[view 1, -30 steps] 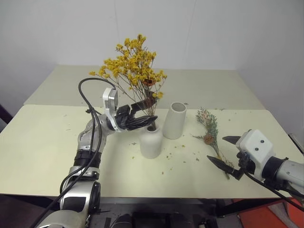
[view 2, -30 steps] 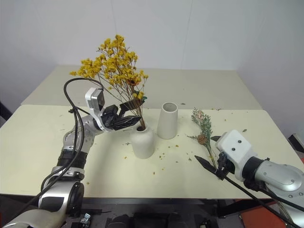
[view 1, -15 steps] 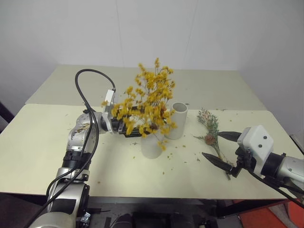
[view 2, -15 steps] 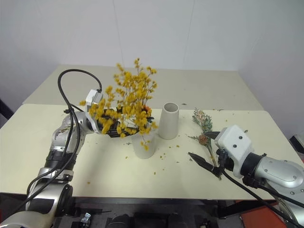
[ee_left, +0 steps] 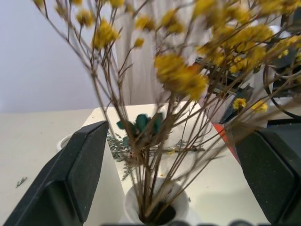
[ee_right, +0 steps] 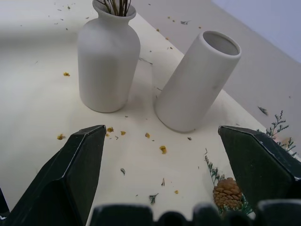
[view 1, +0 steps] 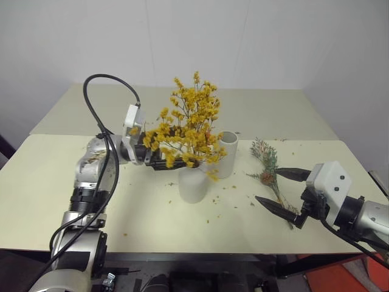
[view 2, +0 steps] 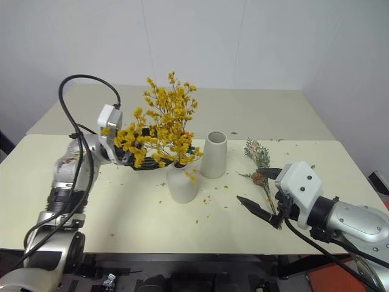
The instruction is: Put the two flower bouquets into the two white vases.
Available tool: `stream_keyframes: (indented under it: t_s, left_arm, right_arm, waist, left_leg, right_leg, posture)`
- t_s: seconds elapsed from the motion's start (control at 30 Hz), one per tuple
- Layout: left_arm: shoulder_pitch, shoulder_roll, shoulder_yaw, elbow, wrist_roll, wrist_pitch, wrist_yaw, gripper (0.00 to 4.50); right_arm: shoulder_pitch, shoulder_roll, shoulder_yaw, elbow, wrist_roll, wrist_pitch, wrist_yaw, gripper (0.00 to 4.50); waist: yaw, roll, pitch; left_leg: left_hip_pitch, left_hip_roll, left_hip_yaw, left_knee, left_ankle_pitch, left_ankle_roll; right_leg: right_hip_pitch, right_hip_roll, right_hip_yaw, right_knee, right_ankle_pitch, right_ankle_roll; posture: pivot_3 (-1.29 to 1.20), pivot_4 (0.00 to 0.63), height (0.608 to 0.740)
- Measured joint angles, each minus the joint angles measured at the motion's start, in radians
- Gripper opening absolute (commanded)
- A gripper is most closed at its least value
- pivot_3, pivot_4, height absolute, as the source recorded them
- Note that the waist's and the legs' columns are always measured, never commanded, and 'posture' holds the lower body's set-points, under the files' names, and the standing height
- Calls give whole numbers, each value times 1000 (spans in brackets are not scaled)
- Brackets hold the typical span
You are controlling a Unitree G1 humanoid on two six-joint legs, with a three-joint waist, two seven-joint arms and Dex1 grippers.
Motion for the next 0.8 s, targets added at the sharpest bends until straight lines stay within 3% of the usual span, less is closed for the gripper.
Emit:
stream_keyframes:
  t_s: [0.57,0.8]
  left_arm:
    - [150,271,111,-143,-54,53,-9,4478]
    - [149,408,83,37,86,-72,-81,4478]
  right_arm:
    - [-16,-9,40,60,-34,-40,6,4500]
    - [-70,-56,49,149,-49,59,-45,4500]
  waist:
    - [4,0,0]
    - [3,0,0]
  left_leg:
    - [0,1,1,-1,0,0]
    - [2,1,2,-1,0,0]
  right_leg:
    - [-1,0,0,0,-1,-2]
    - [0,0,0,0,-4,-8]
  posture:
    - [0,150,740]
    - [0,150,740]
